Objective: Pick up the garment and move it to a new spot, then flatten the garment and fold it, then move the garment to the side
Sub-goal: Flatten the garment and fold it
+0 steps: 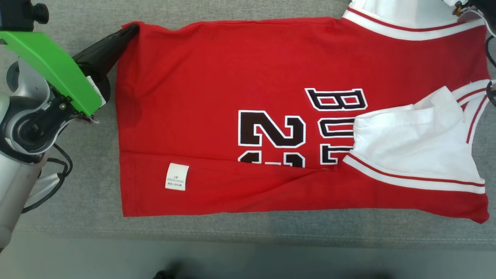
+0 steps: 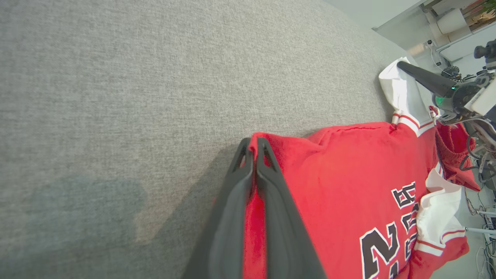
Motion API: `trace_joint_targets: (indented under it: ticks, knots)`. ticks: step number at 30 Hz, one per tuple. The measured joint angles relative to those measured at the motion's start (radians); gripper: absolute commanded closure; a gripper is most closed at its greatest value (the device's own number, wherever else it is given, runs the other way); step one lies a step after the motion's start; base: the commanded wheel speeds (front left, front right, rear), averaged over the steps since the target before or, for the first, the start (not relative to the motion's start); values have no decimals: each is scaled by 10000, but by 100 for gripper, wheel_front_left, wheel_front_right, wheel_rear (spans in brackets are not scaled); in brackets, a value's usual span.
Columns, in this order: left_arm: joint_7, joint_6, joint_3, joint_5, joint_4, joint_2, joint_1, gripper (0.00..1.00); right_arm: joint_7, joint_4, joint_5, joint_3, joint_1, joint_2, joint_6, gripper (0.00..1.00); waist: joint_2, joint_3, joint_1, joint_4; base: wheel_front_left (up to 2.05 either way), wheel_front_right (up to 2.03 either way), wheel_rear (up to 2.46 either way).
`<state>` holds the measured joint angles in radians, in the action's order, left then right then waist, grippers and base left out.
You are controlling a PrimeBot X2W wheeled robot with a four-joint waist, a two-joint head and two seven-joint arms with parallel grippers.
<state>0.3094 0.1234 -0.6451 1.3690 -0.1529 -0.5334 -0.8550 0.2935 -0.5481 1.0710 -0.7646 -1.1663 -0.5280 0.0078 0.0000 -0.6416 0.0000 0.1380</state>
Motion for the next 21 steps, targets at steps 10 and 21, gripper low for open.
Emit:
trace_joint_targets:
  ticks: [10,21]
  knots:
    - [-355,8,134,0,-128,-219,291,100,-464,311,209,148,662,-270,349,100,0,248,0,-425,0,0,0]
    - [-602,8,157,-6,-224,-244,384,100,-863,702,288,301,964,-439,445,100,0,345,0,-549,0,0,0]
